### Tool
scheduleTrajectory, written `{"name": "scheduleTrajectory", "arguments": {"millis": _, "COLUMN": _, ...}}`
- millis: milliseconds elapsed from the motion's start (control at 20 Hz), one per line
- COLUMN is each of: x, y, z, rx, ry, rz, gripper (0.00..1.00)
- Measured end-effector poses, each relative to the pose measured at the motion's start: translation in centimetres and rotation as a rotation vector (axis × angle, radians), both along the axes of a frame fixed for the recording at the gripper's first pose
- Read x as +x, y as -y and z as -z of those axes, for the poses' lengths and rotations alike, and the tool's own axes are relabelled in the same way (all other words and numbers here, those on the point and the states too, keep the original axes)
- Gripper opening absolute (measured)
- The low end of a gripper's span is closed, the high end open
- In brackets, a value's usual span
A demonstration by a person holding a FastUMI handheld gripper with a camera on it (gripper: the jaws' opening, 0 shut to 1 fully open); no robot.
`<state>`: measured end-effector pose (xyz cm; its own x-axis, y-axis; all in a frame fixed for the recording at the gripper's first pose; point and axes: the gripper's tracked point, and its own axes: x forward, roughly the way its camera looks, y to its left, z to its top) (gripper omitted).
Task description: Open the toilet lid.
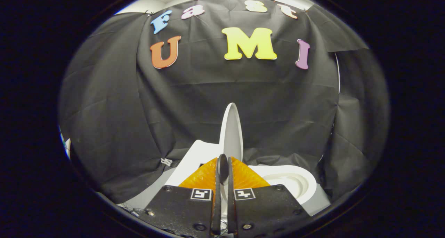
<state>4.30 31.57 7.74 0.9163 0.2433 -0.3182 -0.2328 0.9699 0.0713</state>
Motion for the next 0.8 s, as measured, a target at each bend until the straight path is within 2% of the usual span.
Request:
{"name": "scheduleTrajectory", "arguments": {"millis": 150, "x": 0.0, "y": 0.1, "z": -0.2, "rx": 0.051, "ry": 0.006, "rz": -0.032, "gripper": 0.17}}
{"name": "scheduleTrajectory", "arguments": {"millis": 250, "x": -0.3, "y": -0.4, "z": -0.6, "rx": 0.098, "ry": 0.024, "rz": -0.085, "gripper": 0.20}}
{"name": "scheduleTrajectory", "arguments": {"millis": 350, "x": -1.6, "y": -1.6, "z": -2.0, "rx": 0.154, "ry": 0.062, "rz": -0.174, "gripper": 0.50}}
{"name": "scheduleTrajectory", "arguments": {"millis": 500, "x": -2.3, "y": -0.7, "z": -3.9, "rx": 0.156, "ry": 0.142, "rz": -0.188, "gripper": 0.94}}
{"name": "scheduleTrajectory", "arguments": {"millis": 650, "x": -4.3, "y": 1.3, "z": -6.4, "rx": 0.178, "ry": 0.253, "rz": -0.191, "gripper": 0.91}}
{"name": "scheduleTrajectory", "arguments": {"millis": 800, "x": -6.4, "y": 6.0, "z": -7.5, "rx": 0.188, "ry": 0.368, "rz": -0.160, "gripper": 0.94}}
